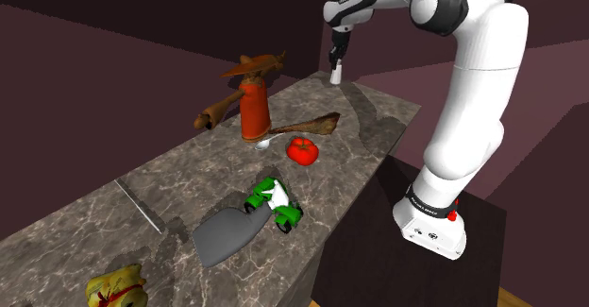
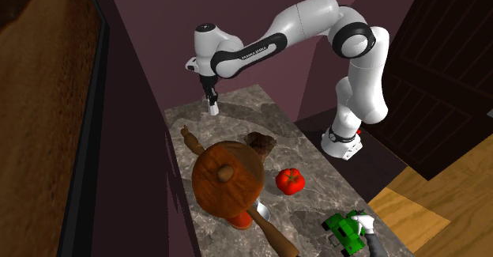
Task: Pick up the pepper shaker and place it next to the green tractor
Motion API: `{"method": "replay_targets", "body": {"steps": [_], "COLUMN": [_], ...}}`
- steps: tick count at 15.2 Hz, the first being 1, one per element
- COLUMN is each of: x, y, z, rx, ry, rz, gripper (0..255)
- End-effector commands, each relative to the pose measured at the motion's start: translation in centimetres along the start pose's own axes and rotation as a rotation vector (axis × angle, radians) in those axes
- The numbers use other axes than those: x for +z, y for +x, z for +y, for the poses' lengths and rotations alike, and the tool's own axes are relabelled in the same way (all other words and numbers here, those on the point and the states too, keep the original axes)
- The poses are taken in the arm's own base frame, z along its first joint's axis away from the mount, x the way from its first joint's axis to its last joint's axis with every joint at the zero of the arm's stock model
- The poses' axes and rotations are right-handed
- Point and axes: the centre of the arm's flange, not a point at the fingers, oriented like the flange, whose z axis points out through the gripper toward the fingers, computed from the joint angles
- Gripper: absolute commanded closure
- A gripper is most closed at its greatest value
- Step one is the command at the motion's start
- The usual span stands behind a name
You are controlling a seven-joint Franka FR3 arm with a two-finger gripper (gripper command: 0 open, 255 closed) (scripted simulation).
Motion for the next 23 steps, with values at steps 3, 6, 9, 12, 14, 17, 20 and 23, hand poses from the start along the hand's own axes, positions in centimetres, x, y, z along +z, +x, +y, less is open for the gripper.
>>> {"method": "replay_targets", "body": {"steps": [3, 6, 9, 12, 14, 17, 20, 23], "x": [-2.2, -3.8, -5.4, -6.9, -8.0, -9.6, -10.3, -10.8], "y": [0.0, 0.0, 0.1, 0.2, 0.2, 0.3, -0.1, -1.4], "z": [0.2, 0.4, 0.6, 0.8, 0.9, 1.1, -0.1, -3.8], "rx": [0.0, 0.0, 0.0, 0.0, 0.0, 0.0, 0.0, 0.0], "ry": [0.0, 0.0, 0.0, 0.0, 0.0, 0.0, 0.0, 0.0], "rz": [0.0, 0.0, 0.0, 0.0, 0.0, 0.0, 0.0, 0.0], "gripper": [255, 255, 255, 255, 255, 255, 255, 255]}}
